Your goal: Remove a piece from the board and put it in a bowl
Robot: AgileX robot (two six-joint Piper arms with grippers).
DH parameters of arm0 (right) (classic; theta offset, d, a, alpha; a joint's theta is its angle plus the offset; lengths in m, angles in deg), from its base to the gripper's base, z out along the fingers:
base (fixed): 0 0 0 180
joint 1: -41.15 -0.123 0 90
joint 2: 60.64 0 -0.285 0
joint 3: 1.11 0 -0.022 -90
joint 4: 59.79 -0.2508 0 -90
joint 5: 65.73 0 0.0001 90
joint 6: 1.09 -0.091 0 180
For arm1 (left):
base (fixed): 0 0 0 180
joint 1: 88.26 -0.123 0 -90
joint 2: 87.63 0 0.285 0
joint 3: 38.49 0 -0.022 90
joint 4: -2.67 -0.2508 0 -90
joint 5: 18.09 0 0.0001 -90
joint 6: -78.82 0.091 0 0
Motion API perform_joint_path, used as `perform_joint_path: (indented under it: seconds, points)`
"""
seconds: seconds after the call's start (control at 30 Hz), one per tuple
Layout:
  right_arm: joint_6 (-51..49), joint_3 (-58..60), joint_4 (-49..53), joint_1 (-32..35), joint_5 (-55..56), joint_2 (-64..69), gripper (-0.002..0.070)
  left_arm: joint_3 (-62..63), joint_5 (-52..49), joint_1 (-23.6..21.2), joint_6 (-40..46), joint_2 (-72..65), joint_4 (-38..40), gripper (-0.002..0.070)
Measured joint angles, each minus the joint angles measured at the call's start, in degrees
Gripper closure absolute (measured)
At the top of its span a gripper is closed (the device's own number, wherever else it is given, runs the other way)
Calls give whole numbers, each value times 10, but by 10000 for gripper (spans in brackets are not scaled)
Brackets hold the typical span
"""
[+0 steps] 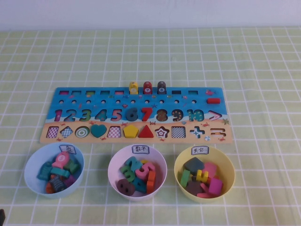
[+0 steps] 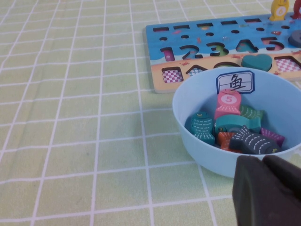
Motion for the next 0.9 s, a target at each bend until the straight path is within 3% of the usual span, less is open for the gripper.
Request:
perform_joint_path:
  seconds: [0.23, 0.5, 0.9]
  points:
    - [0, 0, -20, 106, -63, -2, 693, 0, 0, 0, 0, 0, 0, 680]
    - [13, 0, -67, 110, -173, -2, 693, 0, 0, 0, 0, 0, 0, 680]
    - [120, 0, -134, 110, -180, -2, 693, 0, 0, 0, 0, 0, 0, 680]
